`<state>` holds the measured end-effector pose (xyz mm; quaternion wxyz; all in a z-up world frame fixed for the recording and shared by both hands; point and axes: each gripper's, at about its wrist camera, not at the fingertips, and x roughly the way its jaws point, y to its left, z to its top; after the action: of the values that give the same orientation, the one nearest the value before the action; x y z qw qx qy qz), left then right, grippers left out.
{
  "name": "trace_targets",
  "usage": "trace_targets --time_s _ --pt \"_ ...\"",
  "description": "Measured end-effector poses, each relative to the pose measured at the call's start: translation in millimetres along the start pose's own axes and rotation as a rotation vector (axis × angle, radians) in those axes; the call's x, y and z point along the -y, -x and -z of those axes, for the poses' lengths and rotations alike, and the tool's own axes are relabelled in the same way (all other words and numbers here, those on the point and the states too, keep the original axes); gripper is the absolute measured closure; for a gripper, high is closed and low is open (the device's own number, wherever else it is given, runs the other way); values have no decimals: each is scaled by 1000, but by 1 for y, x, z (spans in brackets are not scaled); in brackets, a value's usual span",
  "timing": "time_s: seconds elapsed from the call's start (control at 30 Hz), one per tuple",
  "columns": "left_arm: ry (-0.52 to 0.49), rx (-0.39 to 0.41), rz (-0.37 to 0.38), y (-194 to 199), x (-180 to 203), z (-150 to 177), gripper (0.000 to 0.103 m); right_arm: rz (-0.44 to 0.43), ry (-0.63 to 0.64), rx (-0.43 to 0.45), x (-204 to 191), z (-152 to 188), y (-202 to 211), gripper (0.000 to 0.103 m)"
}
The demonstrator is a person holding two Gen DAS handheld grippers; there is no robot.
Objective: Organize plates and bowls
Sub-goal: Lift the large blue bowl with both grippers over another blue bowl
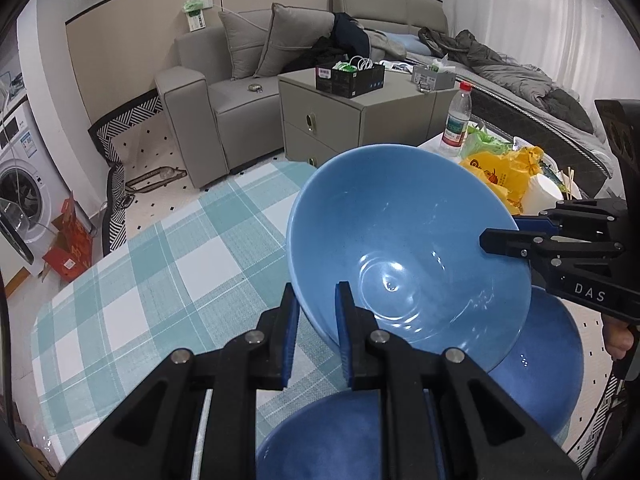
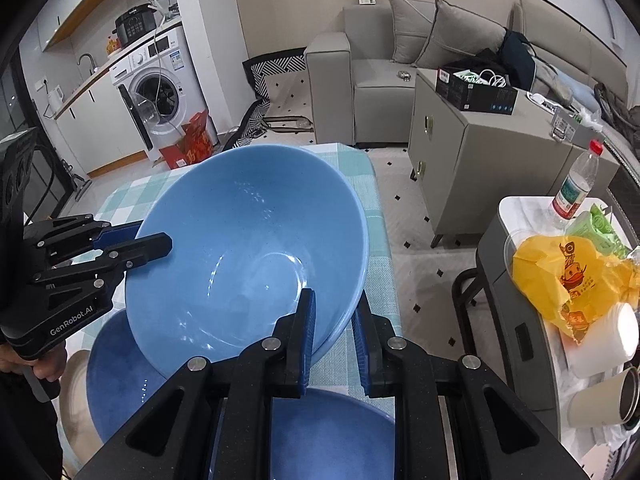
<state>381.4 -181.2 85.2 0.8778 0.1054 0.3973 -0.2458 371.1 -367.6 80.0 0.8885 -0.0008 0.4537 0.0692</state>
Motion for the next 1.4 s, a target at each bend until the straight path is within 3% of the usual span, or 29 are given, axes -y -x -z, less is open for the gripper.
trace_targets --time_s 0.83,1.4 --pt "3 96 -43 91 16 37 87 -13 52 110 -47 31 91 85" --pt "36 95 -97 109 1 82 87 -42 117 92 -92 56 87 85"
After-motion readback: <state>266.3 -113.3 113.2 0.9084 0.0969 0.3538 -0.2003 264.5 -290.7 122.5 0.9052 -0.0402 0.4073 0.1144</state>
